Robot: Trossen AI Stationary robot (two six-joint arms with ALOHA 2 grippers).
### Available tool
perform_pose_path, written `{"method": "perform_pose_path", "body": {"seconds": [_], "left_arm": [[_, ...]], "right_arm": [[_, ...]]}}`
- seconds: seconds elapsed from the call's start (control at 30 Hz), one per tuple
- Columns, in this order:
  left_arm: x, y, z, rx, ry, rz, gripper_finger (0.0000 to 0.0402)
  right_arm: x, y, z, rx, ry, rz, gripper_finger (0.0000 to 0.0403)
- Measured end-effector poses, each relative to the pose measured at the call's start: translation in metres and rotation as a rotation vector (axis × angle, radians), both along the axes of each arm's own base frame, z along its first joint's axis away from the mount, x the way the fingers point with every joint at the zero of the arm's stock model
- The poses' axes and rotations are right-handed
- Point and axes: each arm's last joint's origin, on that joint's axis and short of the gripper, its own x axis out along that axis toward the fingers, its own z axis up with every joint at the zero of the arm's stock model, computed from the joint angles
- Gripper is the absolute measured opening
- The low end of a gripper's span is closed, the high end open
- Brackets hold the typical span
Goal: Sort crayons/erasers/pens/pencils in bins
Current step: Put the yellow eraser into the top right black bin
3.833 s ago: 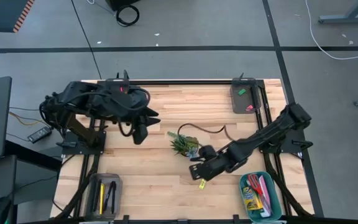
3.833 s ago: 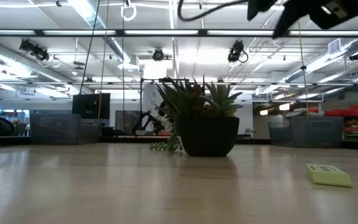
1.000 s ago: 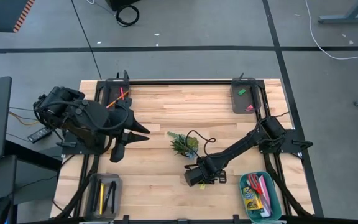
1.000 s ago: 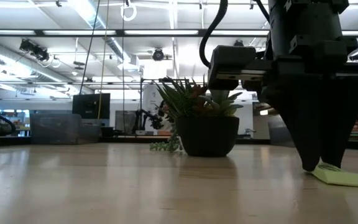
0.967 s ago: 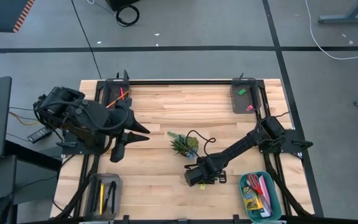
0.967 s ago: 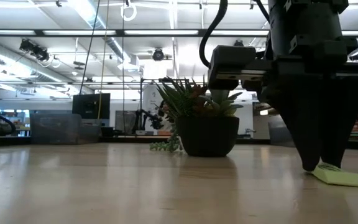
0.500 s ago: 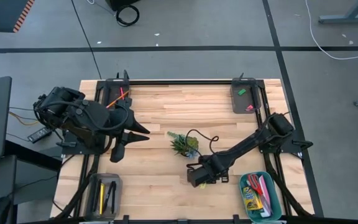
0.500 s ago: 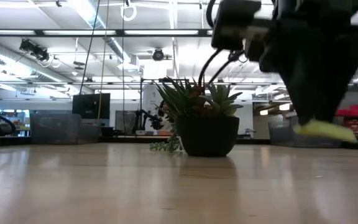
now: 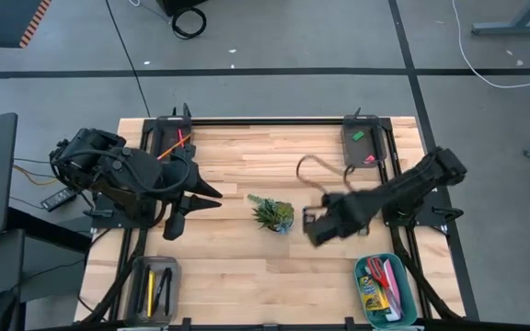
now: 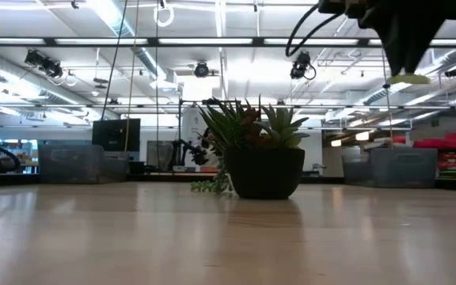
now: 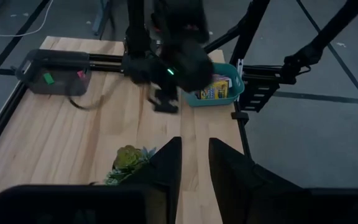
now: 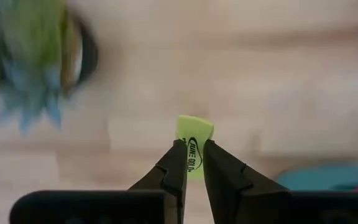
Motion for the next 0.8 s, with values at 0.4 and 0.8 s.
{"method": "perform_pose_path", "body": {"seconds": [0.4, 0.8], "left_arm": [[0.002, 0.001, 0.000, -0.002, -0.003, 0.008, 0.0080], [0.003, 0.004, 0.001, 0.005, -0.034, 0.112, 0.0074]], "right_arm": [[-0.038, -0.132, 0.050, -0.241, 0.085, -0.020, 0.0050], [-0.055, -0.220, 0.050, -0.123, 0.096, 0.146, 0.0080]]}}
